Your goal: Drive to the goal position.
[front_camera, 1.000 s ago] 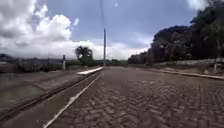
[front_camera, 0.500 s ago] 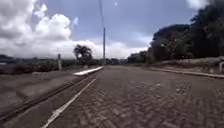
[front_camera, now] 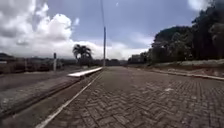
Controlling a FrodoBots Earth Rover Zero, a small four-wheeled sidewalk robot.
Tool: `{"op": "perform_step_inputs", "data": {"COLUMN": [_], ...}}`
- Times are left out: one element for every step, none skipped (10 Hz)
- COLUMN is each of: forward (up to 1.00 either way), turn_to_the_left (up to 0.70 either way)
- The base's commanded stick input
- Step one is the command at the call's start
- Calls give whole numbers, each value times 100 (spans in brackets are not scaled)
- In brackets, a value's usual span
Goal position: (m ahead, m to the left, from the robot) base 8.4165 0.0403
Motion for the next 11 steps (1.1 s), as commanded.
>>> {"op": "perform_step_inputs", "data": {"forward": [100,100,100,100,100,100,100,100,100,100,100], "turn_to_the_left": [26,6,0,0,0,0,0,0,0,0,0]}}
